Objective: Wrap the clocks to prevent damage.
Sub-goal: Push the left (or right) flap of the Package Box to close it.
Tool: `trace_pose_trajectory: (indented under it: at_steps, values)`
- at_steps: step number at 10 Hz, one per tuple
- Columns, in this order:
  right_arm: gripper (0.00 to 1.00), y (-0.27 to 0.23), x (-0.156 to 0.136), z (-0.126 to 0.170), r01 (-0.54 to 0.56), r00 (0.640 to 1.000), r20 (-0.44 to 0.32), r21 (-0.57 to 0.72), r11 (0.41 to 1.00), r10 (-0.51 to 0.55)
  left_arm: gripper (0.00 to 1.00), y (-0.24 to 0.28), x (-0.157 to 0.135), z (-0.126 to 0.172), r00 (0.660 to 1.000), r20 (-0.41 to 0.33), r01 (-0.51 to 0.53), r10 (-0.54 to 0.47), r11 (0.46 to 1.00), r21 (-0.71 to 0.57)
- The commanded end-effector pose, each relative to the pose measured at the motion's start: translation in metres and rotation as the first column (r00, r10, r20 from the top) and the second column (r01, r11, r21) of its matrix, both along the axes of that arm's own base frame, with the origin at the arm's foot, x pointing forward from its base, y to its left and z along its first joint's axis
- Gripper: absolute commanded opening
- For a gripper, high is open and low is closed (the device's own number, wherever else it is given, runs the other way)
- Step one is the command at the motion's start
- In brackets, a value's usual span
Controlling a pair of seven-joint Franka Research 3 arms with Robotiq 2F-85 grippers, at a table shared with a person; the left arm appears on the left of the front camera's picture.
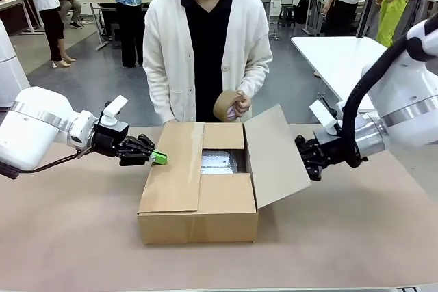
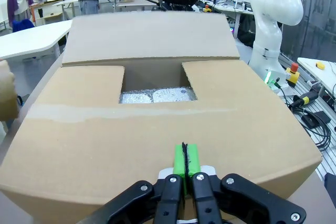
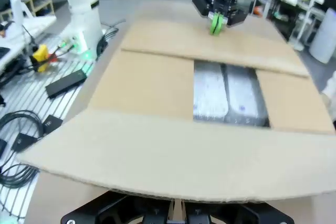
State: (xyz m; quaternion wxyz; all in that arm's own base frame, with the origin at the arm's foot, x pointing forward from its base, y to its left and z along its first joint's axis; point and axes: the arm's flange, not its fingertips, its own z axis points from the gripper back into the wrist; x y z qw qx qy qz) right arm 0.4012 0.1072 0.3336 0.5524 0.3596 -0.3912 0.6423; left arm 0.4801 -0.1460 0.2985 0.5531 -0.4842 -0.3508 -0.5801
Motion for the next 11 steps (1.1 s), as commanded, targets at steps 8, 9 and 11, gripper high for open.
trace_pose_trajectory:
  at_steps: [8, 9, 11]
  values:
    - [0.04, 0.076, 0.023, -0.048, 0.04, 0.994, -0.103, 0.099, 0.994, -0.03, 0.05, -0.001, 0.0, -0.004, 1.0, -0.003, -0.005, 0.005, 1.0, 0.003]
    - [0.04, 0.073, 0.023, -0.052, 0.048, 0.992, -0.117, 0.091, 0.995, -0.037, 0.05, -0.001, 0.0, -0.004, 1.0, -0.003, -0.005, 0.005, 1.0, 0.003]
    - [0.04, 0.071, 0.024, -0.053, 0.054, 0.992, -0.121, 0.084, 0.995, -0.044, 0.05, -0.001, 0.0, -0.004, 1.0, -0.003, -0.005, 0.005, 1.0, 0.003]
